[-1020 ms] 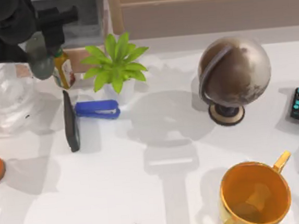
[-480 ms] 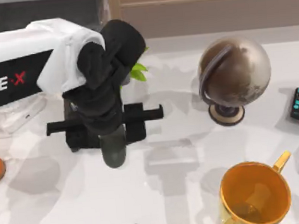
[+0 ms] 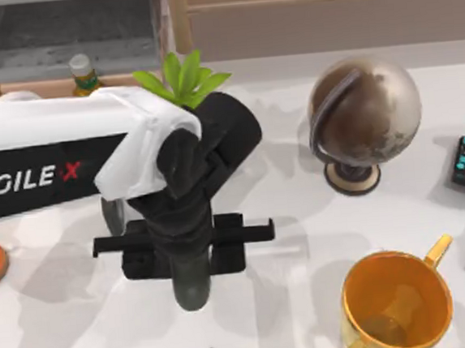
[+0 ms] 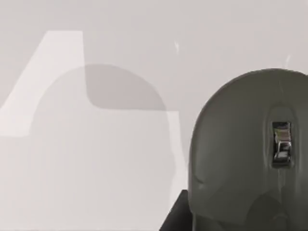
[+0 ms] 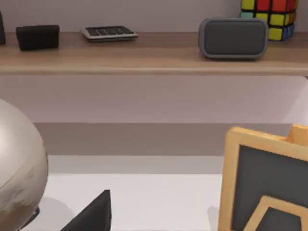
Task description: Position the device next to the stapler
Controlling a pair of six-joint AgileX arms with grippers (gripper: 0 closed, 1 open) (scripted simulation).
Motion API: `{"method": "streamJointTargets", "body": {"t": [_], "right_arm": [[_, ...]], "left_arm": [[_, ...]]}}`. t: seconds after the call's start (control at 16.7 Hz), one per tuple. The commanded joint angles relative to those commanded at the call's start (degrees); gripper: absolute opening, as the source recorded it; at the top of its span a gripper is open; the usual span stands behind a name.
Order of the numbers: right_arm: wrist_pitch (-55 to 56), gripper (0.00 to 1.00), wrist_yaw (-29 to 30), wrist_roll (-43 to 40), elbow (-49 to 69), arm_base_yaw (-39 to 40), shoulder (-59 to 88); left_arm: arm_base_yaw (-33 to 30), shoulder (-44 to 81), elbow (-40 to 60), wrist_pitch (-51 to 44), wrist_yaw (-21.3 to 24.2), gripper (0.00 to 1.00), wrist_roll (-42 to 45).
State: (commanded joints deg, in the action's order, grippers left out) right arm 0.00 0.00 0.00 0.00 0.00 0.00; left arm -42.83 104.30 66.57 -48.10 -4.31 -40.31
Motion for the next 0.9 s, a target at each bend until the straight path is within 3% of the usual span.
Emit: {"method": "streamJointTargets", "body": {"t": [0.9], "right_arm": [[0.0,1.0,0.0,0.0,0.0,0.0,0.0]], "left_arm": [[0.17,-0.82,1.45,1.33,-0.09,0.0,0.14]]}}
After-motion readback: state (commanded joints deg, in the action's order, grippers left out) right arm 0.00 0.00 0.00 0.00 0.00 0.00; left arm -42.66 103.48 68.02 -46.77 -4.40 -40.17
